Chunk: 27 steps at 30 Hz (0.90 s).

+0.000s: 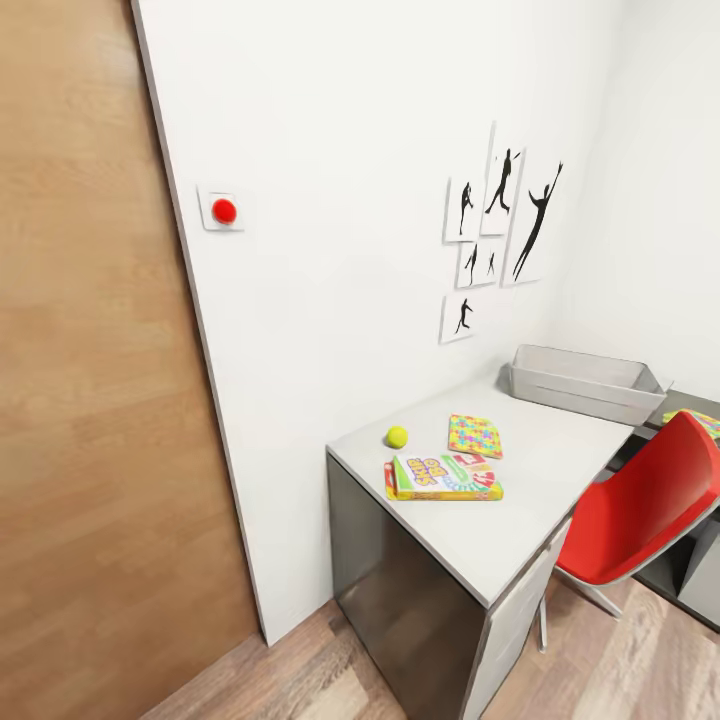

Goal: Put all the toys in the child's room - the three board games (two on the bed and one on the table), the two jigsaw puzzles on the table, and the tennis ball on the table - inside the toy box on the table in the child's room.

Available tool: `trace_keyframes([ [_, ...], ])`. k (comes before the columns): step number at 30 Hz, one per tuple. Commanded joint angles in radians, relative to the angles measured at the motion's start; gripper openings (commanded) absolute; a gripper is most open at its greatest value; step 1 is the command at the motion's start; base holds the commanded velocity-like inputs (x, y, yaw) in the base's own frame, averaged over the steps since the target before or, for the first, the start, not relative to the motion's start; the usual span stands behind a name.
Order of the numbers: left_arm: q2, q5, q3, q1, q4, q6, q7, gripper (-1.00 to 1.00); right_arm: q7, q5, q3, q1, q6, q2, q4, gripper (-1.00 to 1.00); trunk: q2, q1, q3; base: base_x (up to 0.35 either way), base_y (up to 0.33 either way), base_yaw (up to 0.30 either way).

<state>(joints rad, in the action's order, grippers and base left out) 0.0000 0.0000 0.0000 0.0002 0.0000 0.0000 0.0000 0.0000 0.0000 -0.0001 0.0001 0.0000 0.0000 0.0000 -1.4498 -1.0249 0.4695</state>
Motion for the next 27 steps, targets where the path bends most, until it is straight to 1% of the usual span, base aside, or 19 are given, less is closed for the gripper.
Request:
trace_keyframes([
  [1, 0.0, 0.0, 0.0, 0.0, 0.0, 0.0, 0.0, 1.0, 0.0, 0.0, 0.0, 0.0, 0.0, 0.0, 0.0, 1.0, 0.0, 0.0, 0.0, 0.0, 0.0, 0.0],
  [3, -0.009, 0.0, 0.002, -0.002, -0.002, -0.002, -0.002, 1.0, 0.0, -0.008, 0.002, -0.002, -0.002, -0.001, 0.0, 1.0, 0.0, 0.0, 0.0, 0.0, 0.0, 0.0],
  [7, -0.01, 0.0, 0.002, -0.002, -0.002, -0.002, -0.002, 1.0, -0.001, -0.008, 0.002, -0.002, -0.003, 0.0, 0.0, 1.0, 0.0, 0.0, 0.0, 0.0, 0.0, 0.0],
  [9, -0.017, 0.0, 0.002, -0.002, -0.002, -0.002, -0.002, 1.0, -0.001, -0.009, 0.003, -0.002, -0.004, 0.011, 0.0, 1.0, 0.0, 0.0, 0.0, 0.0, 0.0, 0.0],
  [18, -0.011, -0.001, 0.002, -0.002, -0.002, -0.007, -0.002, 1.0, -0.002, -0.003, 0.003, -0.002, -0.005, 0.06, 0.0, 1.0, 0.0, 0.0, 0.0, 0.0, 0.0, 0.0],
  [27, -0.012, 0.0, 0.003, -0.002, -0.002, -0.008, -0.002, 1.0, -0.002, -0.008, 0.002, -0.002, -0.005, 0.048, 0.0, 1.0, 0.0, 0.0, 0.0, 0.0, 0.0, 0.0],
])
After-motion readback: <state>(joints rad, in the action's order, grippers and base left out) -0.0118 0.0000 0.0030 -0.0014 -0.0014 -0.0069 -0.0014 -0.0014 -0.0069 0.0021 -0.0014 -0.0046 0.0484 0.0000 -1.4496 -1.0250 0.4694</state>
